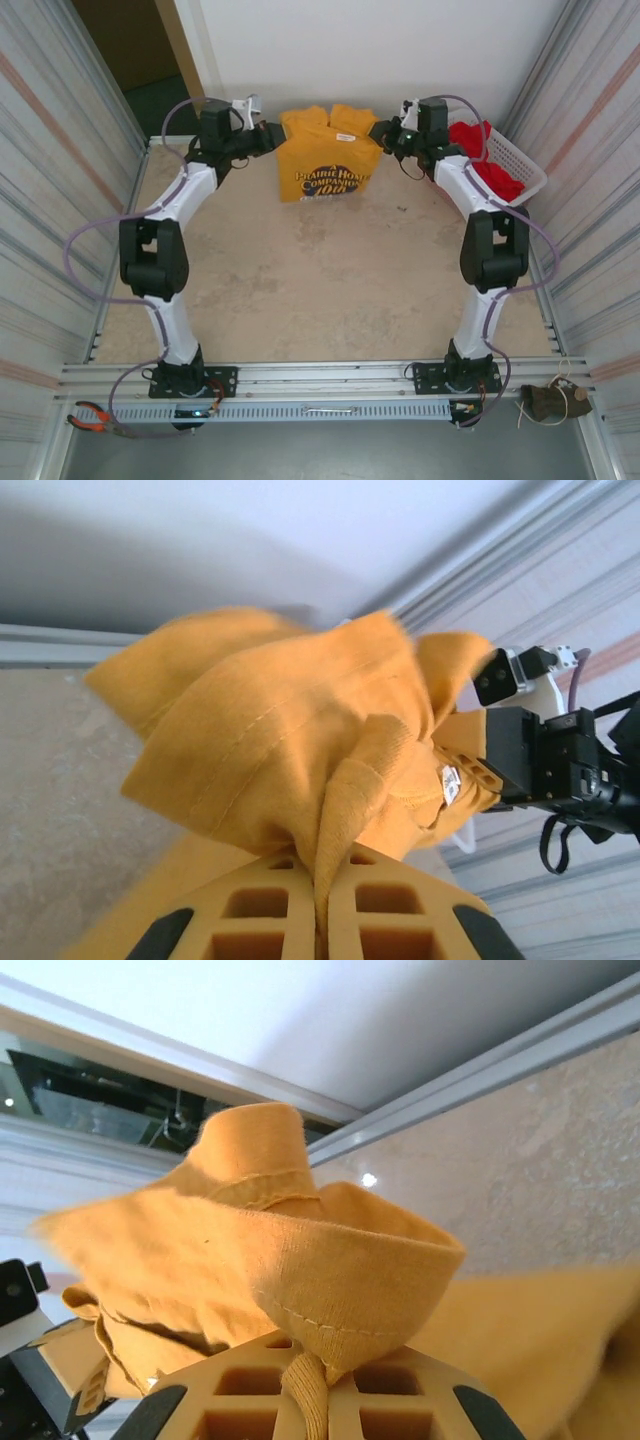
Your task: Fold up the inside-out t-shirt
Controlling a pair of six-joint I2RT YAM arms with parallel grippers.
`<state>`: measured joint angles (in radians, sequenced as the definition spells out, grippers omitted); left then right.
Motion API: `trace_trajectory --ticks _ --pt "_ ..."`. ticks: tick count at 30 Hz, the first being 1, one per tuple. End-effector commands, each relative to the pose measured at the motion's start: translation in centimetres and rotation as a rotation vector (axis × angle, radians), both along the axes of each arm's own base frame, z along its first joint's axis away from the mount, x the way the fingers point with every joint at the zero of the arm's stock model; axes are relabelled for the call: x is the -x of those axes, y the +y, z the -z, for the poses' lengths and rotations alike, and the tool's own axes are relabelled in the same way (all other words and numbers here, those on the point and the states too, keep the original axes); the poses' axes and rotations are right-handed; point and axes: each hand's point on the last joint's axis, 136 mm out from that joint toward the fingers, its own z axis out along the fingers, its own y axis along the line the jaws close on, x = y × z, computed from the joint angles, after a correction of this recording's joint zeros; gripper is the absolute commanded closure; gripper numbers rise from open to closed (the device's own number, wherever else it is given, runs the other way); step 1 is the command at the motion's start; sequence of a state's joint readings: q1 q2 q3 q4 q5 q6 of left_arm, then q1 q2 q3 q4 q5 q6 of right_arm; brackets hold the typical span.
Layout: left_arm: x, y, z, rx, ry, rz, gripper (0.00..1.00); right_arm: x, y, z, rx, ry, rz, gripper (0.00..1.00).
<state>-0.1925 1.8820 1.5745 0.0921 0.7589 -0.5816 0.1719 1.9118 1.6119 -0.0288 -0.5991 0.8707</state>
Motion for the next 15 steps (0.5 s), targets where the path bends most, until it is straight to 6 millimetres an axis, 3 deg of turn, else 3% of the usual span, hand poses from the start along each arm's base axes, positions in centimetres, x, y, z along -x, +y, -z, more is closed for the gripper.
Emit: trace_trajectory --ticks 1,4,8,10,12,15 --pt "4.0 -0.1 -1.2 0.013 -0.036 0.034 1.00 4.0 0.2 -1.6 -0.018 -0.007 -0.010 1.00" --pt "7.9 -0.1 2.0 -0.038 -0.015 0.027 1.00 8.3 0.1 2.0 0.018 0.040 -0.005 1.00" --pt "14.0 -0.4 8.6 -0.133 0.046 0.015 1.00 15.2 0.4 8.3 0.108 0.116 -0.008 1.00" --pt "16.0 -0.2 11.1 -0.189 0.041 -0.013 1.00 17.7 0.3 10.4 0.161 0.126 0.002 1.00" --pt "17.0 0.5 13.0 -0.257 0.040 -0.047 1.00 19.2 0.1 11.7 0.215 0.121 0.012 1.00" --pt "16.7 1.6 14.2 -0.343 0.005 -0.106 1.00 19.2 -0.2 12.0 0.304 0.081 0.026 1.00"
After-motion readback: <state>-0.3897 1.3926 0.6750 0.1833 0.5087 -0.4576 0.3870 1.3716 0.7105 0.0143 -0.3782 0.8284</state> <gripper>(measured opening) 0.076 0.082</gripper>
